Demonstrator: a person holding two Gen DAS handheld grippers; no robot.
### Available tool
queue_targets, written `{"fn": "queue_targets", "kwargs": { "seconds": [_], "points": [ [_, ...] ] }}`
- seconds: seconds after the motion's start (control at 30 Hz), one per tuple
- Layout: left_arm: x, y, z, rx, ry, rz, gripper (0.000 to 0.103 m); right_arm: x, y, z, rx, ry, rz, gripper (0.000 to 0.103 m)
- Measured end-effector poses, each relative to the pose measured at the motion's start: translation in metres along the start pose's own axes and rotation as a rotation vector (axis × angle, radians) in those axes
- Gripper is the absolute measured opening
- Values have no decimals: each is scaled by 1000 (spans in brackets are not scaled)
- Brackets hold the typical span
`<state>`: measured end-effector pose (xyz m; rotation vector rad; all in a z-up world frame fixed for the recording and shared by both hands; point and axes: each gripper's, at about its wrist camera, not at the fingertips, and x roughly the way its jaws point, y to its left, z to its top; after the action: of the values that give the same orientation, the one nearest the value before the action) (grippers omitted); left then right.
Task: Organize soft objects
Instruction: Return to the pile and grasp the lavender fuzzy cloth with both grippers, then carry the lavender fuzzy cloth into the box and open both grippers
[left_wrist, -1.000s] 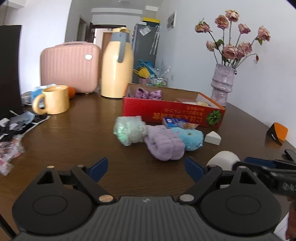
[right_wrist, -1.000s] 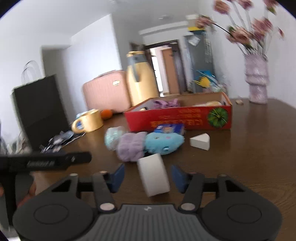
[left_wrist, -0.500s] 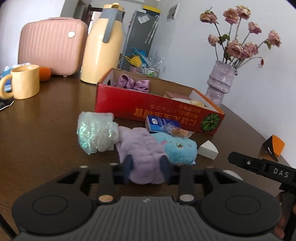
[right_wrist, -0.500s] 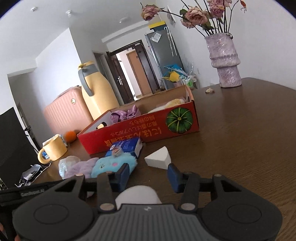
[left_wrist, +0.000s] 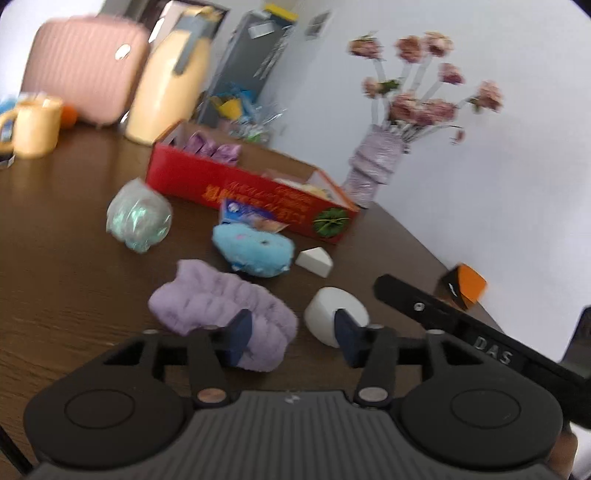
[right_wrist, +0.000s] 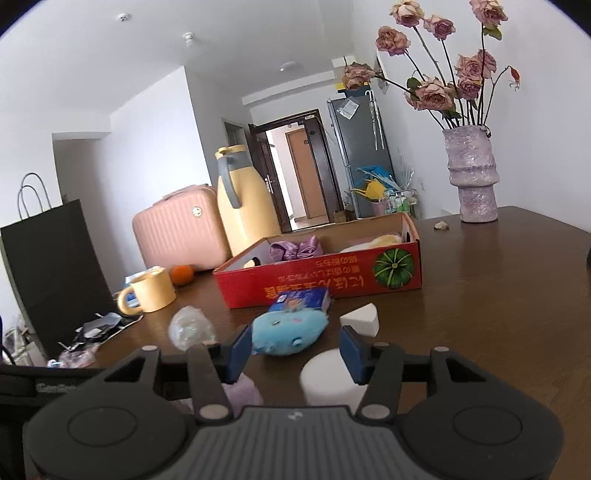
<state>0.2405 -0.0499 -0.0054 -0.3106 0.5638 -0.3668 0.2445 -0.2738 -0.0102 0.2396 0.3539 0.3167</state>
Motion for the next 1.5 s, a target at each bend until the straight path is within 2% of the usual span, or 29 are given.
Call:
{"fn": "queue_targets", "kwargs": {
  "seconds": [0.1,0.13,0.27,0.33,0.43,0.5,0.6,0.67,0.8,0.87,1.03,1.1,1.2,1.33,1.4,1.5],
  "points": [
    [-18,6,4,31,-40,26,66,-10,1,-5,10,16,-6,52],
    [-22,13,8,28,-62,56,69,-12,1,-7,22,26,-5,54],
    [-9,36,22,70,-77,155,69,-6,0,-17,100,79,41,54],
    [11,46,29,69,-33,179,69,0,3,-20,121,90,71,54],
    [32,58,30,42,34,166,69,18,5,-24,156,148,106,54],
    [39,64,27,15,70,132,69,30,7,-27,172,181,116,54],
    [44,66,20,17,96,100,68,43,9,-30,204,210,122,53],
    [46,67,19,32,101,85,64,51,10,-31,226,224,134,51],
    [49,73,19,4,141,16,44,61,15,-32,223,247,127,48],
    [51,73,18,-11,145,-9,41,65,16,-34,223,265,128,42],
    [43,68,18,8,133,-16,21,66,21,-39,204,257,120,32],
    [36,67,18,-22,120,-15,19,65,23,-38,183,258,118,26],
    [20,65,10,-98,92,-25,19,54,25,-30,139,249,132,23],
    [6,53,8,-105,46,-55,18,36,25,-16,64,231,142,23],
    [5,47,15,-94,24,-72,18,31,25,-6,45,223,140,23],
    [13,37,44,-68,1,-99,18,29,22,23,8,178,147,23]
  ]
}}
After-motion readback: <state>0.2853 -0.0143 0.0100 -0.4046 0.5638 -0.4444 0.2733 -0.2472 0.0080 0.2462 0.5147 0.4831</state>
